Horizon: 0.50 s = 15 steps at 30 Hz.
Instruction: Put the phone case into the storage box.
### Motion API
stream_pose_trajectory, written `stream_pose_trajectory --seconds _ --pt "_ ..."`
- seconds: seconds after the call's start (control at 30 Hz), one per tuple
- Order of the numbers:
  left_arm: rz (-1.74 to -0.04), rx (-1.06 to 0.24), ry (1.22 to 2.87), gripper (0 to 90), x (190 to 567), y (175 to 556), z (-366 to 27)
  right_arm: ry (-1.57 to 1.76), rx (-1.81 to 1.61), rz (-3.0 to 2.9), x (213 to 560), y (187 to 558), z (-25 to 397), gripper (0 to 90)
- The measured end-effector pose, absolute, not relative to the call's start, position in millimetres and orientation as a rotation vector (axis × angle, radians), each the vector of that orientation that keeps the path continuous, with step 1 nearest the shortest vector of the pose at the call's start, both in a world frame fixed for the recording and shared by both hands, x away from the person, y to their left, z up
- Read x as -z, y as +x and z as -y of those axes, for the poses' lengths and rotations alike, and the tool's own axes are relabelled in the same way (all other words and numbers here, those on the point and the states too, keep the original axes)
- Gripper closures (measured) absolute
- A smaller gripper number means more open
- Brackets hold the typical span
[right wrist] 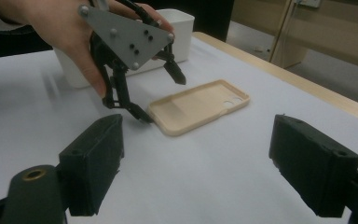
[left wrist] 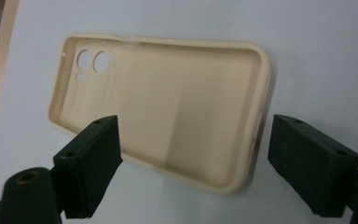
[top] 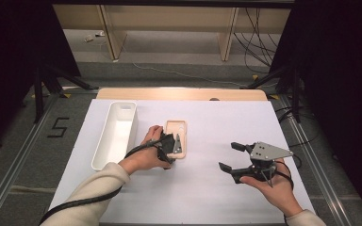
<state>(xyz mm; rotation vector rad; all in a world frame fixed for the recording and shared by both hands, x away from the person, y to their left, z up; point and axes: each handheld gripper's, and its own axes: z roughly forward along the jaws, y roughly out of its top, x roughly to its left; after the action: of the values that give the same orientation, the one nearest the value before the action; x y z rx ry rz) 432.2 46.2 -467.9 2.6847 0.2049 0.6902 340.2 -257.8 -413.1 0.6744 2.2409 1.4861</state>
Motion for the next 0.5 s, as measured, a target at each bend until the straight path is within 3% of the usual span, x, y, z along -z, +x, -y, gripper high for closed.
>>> stream_pose_trajectory --seconds 0.5 --pt "-0.182 -0.705 2.706 16.7 468.2 436.1 -41.9 0.669 -1.487 -2.249 414.0 340.2 256.4 19.0"
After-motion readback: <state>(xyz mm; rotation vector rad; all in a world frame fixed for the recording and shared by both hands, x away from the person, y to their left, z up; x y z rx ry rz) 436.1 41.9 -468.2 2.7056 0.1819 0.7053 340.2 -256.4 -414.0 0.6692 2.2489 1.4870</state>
